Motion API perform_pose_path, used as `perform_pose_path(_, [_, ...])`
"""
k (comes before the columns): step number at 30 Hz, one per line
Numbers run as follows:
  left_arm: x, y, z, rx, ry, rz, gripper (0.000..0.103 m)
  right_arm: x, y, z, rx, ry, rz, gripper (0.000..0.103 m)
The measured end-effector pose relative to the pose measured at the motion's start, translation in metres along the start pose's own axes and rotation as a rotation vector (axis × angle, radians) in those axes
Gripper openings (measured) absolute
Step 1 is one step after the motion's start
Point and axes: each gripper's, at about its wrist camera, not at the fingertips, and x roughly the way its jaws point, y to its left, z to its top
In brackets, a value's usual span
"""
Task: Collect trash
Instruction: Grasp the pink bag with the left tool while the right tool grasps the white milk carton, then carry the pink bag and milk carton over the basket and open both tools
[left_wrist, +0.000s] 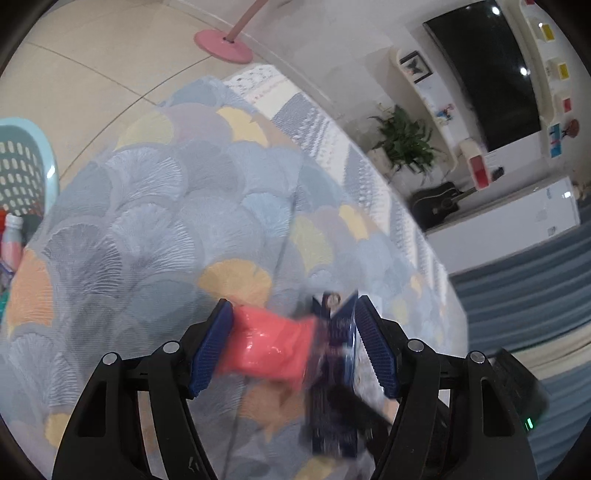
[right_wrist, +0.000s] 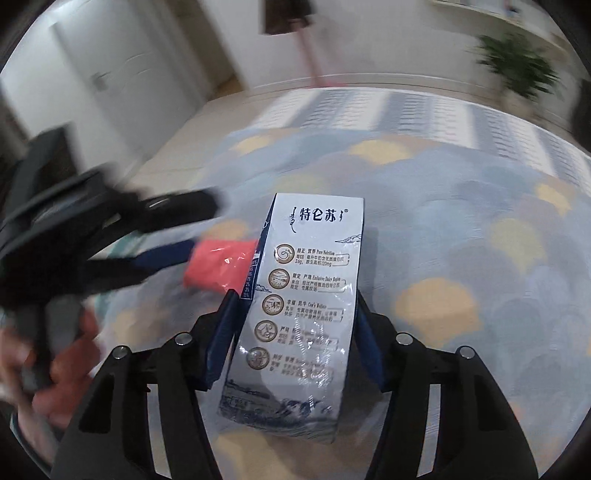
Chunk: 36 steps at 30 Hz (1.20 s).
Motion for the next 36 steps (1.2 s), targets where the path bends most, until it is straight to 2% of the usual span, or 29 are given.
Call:
perform_pose_path(3, [-0.003,0.003,0.001,0.026,0.038,0.034,0.066,-0.008,0.000,-0.011,0.000,-0.007,-0.013,0.056])
perform_pose_path(6, [-0.012,0.007,0.002,0.045,0.038,0.035,0.066,-0.020,-0.018,-0.021,0.063,-0.025,-0.057,0.056])
perform_pose_path(9, [-0.007,0.005,-0.003,0.084,0.063,0.073,0.066,-0.033,-0.036,-0.031,0.108,-0.038,-0.078,0.056])
perform_pose_path(12, [0.002,-0.010,-0.012,0.177,0.104,0.084,0.067,-0.044,-0.048,-0.040,0.140,-0.041,-0.094,0.056])
perform_pose_path(14, [0.009,-0.024,-0.020,0.279,0.119,0.133,0.071,-0.049,-0.053,-0.043,0.151,-0.043,-0.098,0.056])
perform_pose_path(18, [0.020,-0.042,-0.036,0.440,0.094,0.269,0.074,-0.052,-0.056,-0.049,0.154,-0.051,-0.101,0.056])
perform_pose_path(20, [0.025,-0.048,-0.042,0.507,0.080,0.332,0.072,-0.053,-0.054,-0.051,0.143,-0.054,-0.112,0.056])
perform_pose_path(23, [0.027,-0.051,-0.045,0.550,0.050,0.386,0.066,-0.051,-0.050,-0.052,0.124,-0.054,-0.135,0.056])
perform_pose_path(25, [0.024,-0.051,-0.045,0.558,0.030,0.401,0.055,-0.050,-0.047,-0.051,0.115,-0.054,-0.150,0.056])
perform_pose_path(27, [0.014,-0.047,-0.042,0.529,0.004,0.382,0.052,-0.051,-0.043,-0.050,0.111,-0.061,-0.152,0.056])
perform_pose_path(31, [-0.021,-0.041,-0.031,0.469,-0.088,0.368,0.051,-0.060,-0.021,-0.036,0.075,-0.104,-0.140,0.056])
perform_pose_path(36, [-0.088,-0.025,-0.011,0.350,-0.239,0.329,0.051,-0.070,0.026,-0.007,-0.006,-0.168,-0.102,0.056])
